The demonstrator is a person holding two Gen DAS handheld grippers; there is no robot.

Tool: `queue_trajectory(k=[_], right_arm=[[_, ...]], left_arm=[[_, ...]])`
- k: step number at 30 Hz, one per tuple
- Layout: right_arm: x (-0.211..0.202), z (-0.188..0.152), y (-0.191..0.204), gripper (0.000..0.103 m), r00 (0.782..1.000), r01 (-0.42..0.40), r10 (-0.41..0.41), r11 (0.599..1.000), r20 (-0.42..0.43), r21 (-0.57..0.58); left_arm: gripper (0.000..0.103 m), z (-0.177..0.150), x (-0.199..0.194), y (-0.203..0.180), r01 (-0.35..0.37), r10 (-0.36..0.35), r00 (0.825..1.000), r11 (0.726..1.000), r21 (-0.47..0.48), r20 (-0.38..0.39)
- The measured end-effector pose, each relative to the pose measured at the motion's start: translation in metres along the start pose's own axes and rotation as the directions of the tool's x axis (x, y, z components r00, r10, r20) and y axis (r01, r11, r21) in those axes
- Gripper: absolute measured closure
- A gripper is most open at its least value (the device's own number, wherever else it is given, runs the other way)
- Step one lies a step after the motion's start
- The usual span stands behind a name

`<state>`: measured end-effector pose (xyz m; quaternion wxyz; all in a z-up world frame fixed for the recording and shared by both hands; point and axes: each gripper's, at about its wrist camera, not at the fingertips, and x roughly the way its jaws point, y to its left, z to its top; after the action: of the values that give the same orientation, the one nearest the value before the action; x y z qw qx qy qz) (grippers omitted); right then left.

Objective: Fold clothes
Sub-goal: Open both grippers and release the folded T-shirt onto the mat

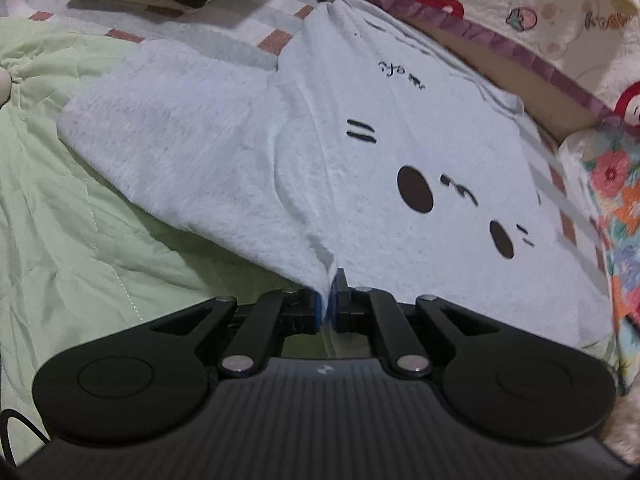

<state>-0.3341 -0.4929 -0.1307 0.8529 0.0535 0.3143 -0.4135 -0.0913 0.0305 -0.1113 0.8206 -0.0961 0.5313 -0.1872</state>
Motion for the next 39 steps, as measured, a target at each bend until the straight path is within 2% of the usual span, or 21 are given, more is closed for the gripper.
queue_trajectory(k=[3, 5, 6, 8, 10, 12, 15, 16, 18, 20, 23, 25, 27, 29, 31, 34, 35, 36, 37, 38, 39], right_arm=[[-0.012, 0.01, 0.003, 0.071, 0.99, -0.138, 0.136, 0.989, 0.041, 0.05], [-0.012, 0.01, 0.023, 0.069, 0.964, -0.267, 0.265, 0.96, 0.025, 0.084], [-0.011, 0.009, 0.037, 0.069, 0.94, -0.34, 0.34, 0.935, 0.017, 0.101], [-0.009, 0.008, 0.066, 0.068, 0.875, -0.481, 0.485, 0.866, 0.005, 0.137], [-0.013, 0.004, 0.099, 0.068, 0.813, -0.576, 0.582, 0.803, 0.011, 0.152], [-0.021, 0.002, 0.13, 0.067, 0.763, -0.644, 0.646, 0.753, 0.035, 0.134], [-0.034, 0.004, 0.166, 0.057, 0.688, -0.725, 0.724, 0.687, 0.04, 0.045], [-0.037, 0.006, 0.175, 0.057, 0.671, -0.741, 0.741, 0.671, 0.028, 0.014], [-0.041, 0.01, 0.19, 0.057, 0.64, -0.768, 0.769, 0.639, -0.006, -0.051], [-0.041, 0.013, 0.199, 0.056, 0.62, -0.783, 0.784, 0.614, -0.046, -0.099], [-0.03, 0.02, 0.211, 0.054, 0.598, -0.801, 0.795, 0.588, -0.106, -0.113], [-0.02, 0.023, 0.217, 0.054, 0.583, -0.812, 0.8, 0.581, -0.143, -0.06], [-0.005, 0.027, 0.224, 0.054, 0.571, -0.813, 0.802, 0.582, -0.178, 0.013], [0.007, 0.031, 0.238, 0.054, 0.573, -0.803, 0.793, 0.594, -0.208, 0.053], [0.016, 0.035, 0.253, 0.054, 0.571, -0.797, 0.786, 0.6, -0.236, 0.069], [0.013, 0.039, 0.279, 0.054, 0.551, -0.818, 0.79, 0.575, -0.269, 0.014], [0.012, 0.04, 0.288, 0.054, 0.528, -0.834, 0.799, 0.552, -0.289, 0.001], [0.012, 0.041, 0.296, 0.054, 0.479, -0.859, 0.818, 0.511, -0.319, 0.021], [0.016, 0.042, 0.302, 0.054, 0.406, -0.885, 0.842, 0.459, -0.355, 0.076], [0.02, 0.042, 0.306, 0.054, 0.367, -0.893, 0.852, 0.435, -0.372, 0.114], [0.023, 0.041, 0.309, 0.054, 0.334, -0.898, 0.86, 0.415, -0.385, 0.148]], left_arm=[[0.098, -0.004, 0.004, 0.002, -0.005, 0.004, 1.0, 1.0, -0.01, -0.031], [0.098, -0.006, 0.003, 0.005, -0.01, 0.009, 0.999, 1.0, -0.021, -0.038], [0.097, -0.007, 0.002, 0.006, -0.011, 0.009, 0.999, 1.0, -0.029, -0.038], [0.097, -0.005, -0.005, 0.009, -0.011, 0.01, 1.0, 0.999, -0.05, -0.02], [0.096, -0.001, -0.013, 0.013, -0.005, 0.005, 1.0, 0.997, -0.074, 0.008], [0.096, 0.005, -0.022, 0.02, -0.002, 0.007, 0.999, 0.994, -0.106, 0.045], [0.096, 0.015, -0.033, 0.031, -0.039, 0.054, 0.994, 0.989, -0.144, 0.099], [0.096, 0.017, -0.037, 0.035, -0.062, 0.082, 0.989, 0.987, -0.15, 0.124], [0.085, 0.022, -0.046, 0.043, -0.109, 0.138, 0.975, 0.98, -0.165, 0.176], [0.078, 0.025, -0.044, 0.059, -0.15, 0.185, 0.969, 0.968, -0.203, 0.166], [0.078, 0.028, -0.039, 0.08, -0.191, 0.228, 0.966, 0.948, -0.253, 0.126], [0.077, 0.028, -0.037, 0.088, -0.165, 0.201, 0.973, 0.95, -0.267, 0.116], [0.069, 0.034, -0.029, 0.096, -0.171, 0.208, 0.972, 0.945, -0.279, 0.111], [0.062, 0.043, -0.017, 0.107, -0.257, 0.306, 0.944, 0.916, -0.308, 0.123], [0.062, 0.057, -0.003, 0.117, -0.358, 0.423, 0.895, 0.871, -0.336, 0.142], [0.064, 0.077, 0.014, 0.137, -0.281, 0.359, 0.905, 0.907, -0.313, 0.228], [0.065, 0.081, 0.018, 0.14, -0.307, 0.381, 0.894, 0.904, -0.296, 0.236], [0.063, 0.084, 0.022, 0.142, -0.342, 0.41, 0.88, 0.897, -0.279, 0.24], [0.062, 0.086, 0.023, 0.143, -0.374, 0.438, 0.862, 0.889, -0.264, 0.254], [0.061, 0.087, 0.023, 0.145, -0.385, 0.449, 0.852, 0.886, -0.26, 0.268], [0.056, 0.087, 0.024, 0.148, -0.375, 0.442, 0.855, 0.888, -0.265, 0.27]])
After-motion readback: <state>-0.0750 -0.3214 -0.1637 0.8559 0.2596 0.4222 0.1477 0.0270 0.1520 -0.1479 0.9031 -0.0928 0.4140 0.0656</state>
